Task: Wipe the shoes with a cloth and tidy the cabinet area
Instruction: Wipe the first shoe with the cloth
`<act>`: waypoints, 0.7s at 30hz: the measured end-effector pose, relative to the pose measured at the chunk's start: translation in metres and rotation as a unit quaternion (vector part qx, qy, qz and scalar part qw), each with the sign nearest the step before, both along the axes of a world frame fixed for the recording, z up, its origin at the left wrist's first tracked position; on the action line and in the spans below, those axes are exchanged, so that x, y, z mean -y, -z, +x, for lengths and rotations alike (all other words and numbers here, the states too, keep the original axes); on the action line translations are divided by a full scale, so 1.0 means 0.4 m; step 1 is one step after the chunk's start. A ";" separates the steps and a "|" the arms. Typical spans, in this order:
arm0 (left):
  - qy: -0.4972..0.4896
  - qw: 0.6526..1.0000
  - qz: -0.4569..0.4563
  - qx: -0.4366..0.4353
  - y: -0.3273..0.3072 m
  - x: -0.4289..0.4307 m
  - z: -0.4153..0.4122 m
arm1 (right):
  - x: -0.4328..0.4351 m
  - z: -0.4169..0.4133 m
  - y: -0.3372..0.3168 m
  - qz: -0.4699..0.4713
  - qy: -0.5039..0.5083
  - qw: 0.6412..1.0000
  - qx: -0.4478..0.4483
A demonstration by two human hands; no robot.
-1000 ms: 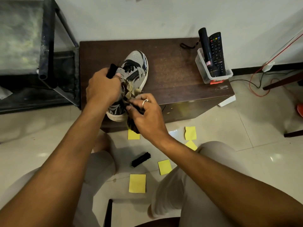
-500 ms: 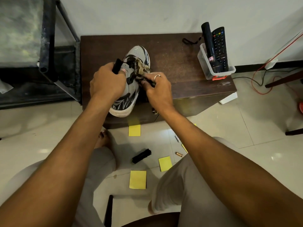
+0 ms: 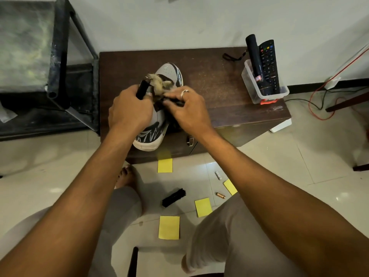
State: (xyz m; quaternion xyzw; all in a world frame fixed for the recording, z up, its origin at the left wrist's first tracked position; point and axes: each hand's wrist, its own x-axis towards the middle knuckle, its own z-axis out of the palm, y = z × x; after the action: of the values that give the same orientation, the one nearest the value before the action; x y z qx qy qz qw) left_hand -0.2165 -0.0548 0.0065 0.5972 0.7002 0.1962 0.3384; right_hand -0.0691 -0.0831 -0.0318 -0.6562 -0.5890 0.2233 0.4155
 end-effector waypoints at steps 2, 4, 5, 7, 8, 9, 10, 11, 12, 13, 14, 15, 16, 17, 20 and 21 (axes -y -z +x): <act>0.008 1.000 0.000 -0.003 -0.007 0.003 0.008 | -0.018 0.019 0.004 -0.028 0.054 0.998 -0.001; -0.001 1.000 0.005 0.001 -0.007 0.002 0.003 | -0.010 -0.003 -0.008 -0.027 0.017 0.999 0.008; -0.007 1.000 0.007 0.005 -0.004 0.000 -0.002 | 0.000 -0.015 -0.014 -0.019 -0.017 1.000 0.008; -0.007 1.000 0.006 0.004 0.001 -0.001 -0.006 | 0.007 -0.013 -0.013 -0.020 -0.033 0.999 -0.011; -0.001 1.000 0.006 0.000 0.001 0.002 -0.003 | 0.002 -0.002 -0.013 -0.029 -0.005 0.999 -0.016; 0.003 1.000 0.007 -0.004 0.000 0.003 0.002 | -0.005 0.010 -0.012 -0.039 0.028 0.999 -0.015; 0.004 1.000 0.008 -0.008 -0.003 0.005 0.005 | -0.013 0.016 -0.007 -0.043 0.047 0.998 -0.009; 0.002 1.000 0.009 -0.009 -0.005 0.006 0.007 | -0.012 0.011 -0.009 -0.041 0.043 0.998 -0.005; -0.002 1.000 0.012 -0.009 -0.006 0.005 0.006 | -0.006 -0.002 -0.014 -0.037 0.022 0.999 -0.004; -0.009 1.000 0.012 -0.007 -0.006 0.004 0.002 | 0.001 -0.014 -0.017 -0.033 -0.008 0.999 -0.007; -0.012 1.000 0.011 -0.005 -0.007 0.004 -0.001 | 0.006 -0.019 -0.015 -0.031 -0.028 0.999 -0.012; -0.010 1.000 0.010 -0.007 -0.008 0.005 -0.001 | 0.003 -0.014 -0.009 -0.038 -0.027 0.999 -0.014; -0.004 1.000 0.012 -0.011 -0.008 0.009 0.001 | -0.006 0.001 -0.002 -0.050 -0.003 0.999 -0.015; 0.001 1.000 0.015 -0.016 -0.009 0.012 0.005 | -0.019 0.022 0.002 -0.066 0.031 0.997 -0.019; 0.011 1.000 0.016 -0.012 -0.012 0.011 0.008 | -0.049 0.065 0.001 -0.094 0.092 0.988 -0.086; 0.015 1.000 0.011 -0.008 -0.012 0.009 0.001 | -0.054 0.067 -0.001 -0.093 0.093 0.985 -0.114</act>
State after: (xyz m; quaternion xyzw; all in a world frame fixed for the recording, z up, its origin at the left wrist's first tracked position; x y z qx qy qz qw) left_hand -0.2160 -0.0583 0.0112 0.6127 0.6916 0.1940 0.3296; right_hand -0.0421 -0.0614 -0.0316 -0.7142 -0.4507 0.3110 0.4360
